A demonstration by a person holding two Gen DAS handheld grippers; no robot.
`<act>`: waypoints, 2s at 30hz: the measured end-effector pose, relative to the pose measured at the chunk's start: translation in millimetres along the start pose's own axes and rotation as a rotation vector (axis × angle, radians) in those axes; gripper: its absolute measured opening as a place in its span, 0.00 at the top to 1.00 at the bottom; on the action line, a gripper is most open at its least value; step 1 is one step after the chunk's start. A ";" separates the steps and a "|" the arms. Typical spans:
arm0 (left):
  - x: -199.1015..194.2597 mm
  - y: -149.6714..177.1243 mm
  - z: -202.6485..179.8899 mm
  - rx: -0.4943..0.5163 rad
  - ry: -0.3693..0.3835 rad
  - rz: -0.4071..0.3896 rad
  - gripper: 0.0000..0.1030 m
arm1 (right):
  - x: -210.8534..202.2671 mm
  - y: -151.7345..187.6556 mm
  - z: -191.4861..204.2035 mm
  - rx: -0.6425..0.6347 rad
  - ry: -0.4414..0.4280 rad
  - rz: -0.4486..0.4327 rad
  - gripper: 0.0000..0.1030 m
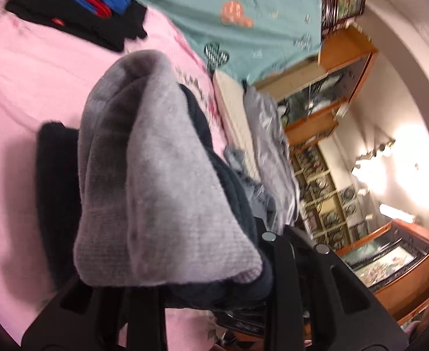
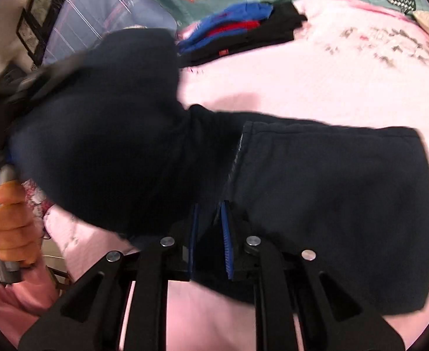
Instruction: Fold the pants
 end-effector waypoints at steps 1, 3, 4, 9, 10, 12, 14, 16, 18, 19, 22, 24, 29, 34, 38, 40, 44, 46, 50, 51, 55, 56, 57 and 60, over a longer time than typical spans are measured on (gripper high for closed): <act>13.1 2.5 0.7 0.010 -0.018 0.019 0.75 | -6.3 -1.2 -4.5 -0.005 0.013 -0.009 0.84; 44.6 11.0 6.2 0.039 -0.092 0.067 0.75 | -21.3 8.1 -19.0 0.017 0.045 -0.020 0.84; 54.9 15.6 9.9 0.053 -0.128 0.084 0.74 | -25.8 12.1 -25.2 0.032 0.050 -0.021 0.84; 68.6 27.2 -3.7 0.158 -0.193 0.103 0.35 | -47.5 31.6 -46.2 0.102 0.022 -0.046 0.74; 64.8 28.1 -11.2 0.195 -0.202 0.091 0.32 | -52.8 32.7 -47.5 0.115 0.003 -0.063 0.67; 52.3 30.3 -28.3 0.294 -0.236 0.064 0.24 | -60.4 31.7 -49.8 0.116 -0.021 -0.085 0.52; 31.6 27.7 -32.2 0.365 -0.299 -0.013 0.07 | -63.6 32.2 -51.4 0.094 -0.015 -0.089 0.52; 4.2 20.3 -23.4 0.422 -0.393 -0.113 0.05 | -65.2 32.6 -53.1 0.080 0.000 -0.092 0.52; -13.3 16.1 -8.5 0.421 -0.455 -0.152 0.04 | -66.4 34.5 -54.5 0.072 -0.003 -0.090 0.52; -21.3 14.4 4.8 0.395 -0.484 -0.158 0.04 | -66.5 36.0 -55.2 0.071 0.001 -0.087 0.52; -39.6 11.6 42.4 0.305 -0.542 -0.157 0.04 | -63.2 38.4 -57.7 0.066 0.011 -0.072 0.52; -48.3 11.8 60.7 0.255 -0.555 -0.155 0.04 | -62.0 36.8 -58.6 0.065 0.010 -0.072 0.51; -43.6 15.6 84.4 0.203 -0.538 -0.135 0.04 | -64.1 30.8 -62.2 0.119 -0.009 -0.069 0.45; -33.4 22.6 92.2 0.225 -0.539 -0.105 0.04 | -72.6 23.5 -86.9 0.295 0.008 -0.109 0.45; -24.9 25.7 93.9 0.233 -0.534 -0.077 0.04 | -71.5 20.8 -102.3 0.418 -0.013 -0.137 0.45; -23.3 26.5 93.0 0.234 -0.523 -0.072 0.04 | -70.5 17.2 -109.7 0.446 0.009 -0.158 0.45; -22.0 27.4 95.6 0.212 -0.498 -0.062 0.04 | -65.3 5.4 -117.5 0.492 0.029 -0.195 0.45; -23.3 26.8 96.7 0.199 -0.487 -0.065 0.04 | -61.5 0.2 -119.5 0.513 0.028 -0.203 0.45; -25.7 26.4 96.8 0.182 -0.460 -0.079 0.04 | -56.4 -7.8 -122.8 0.519 0.047 -0.207 0.45; -25.6 26.2 96.8 0.179 -0.455 -0.079 0.04 | -55.9 -8.6 -121.6 0.504 0.066 -0.204 0.45; -26.9 26.7 95.9 0.173 -0.439 -0.084 0.04 | -56.9 -11.0 -115.1 0.420 0.171 -0.194 0.45; -27.4 26.6 95.6 0.173 -0.435 -0.086 0.04 | -57.6 -11.2 -112.6 0.390 0.206 -0.195 0.45; -27.8 26.9 95.2 0.172 -0.431 -0.088 0.04 | -59.1 -11.9 -109.0 0.346 0.249 -0.198 0.45; -29.1 26.8 94.3 0.172 -0.422 -0.095 0.04 | -62.8 -15.4 -92.3 0.188 0.354 -0.214 0.45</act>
Point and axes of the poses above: each gripper's, at about its wrist camera, not at the fingertips, and x roughly the way its jaws point, z to its left, y to its underside, the point moved 10 cm from there along x, roughly the way its jaws point, and after that the axes turned 2 degrees about -x, right-handed, at the moved point
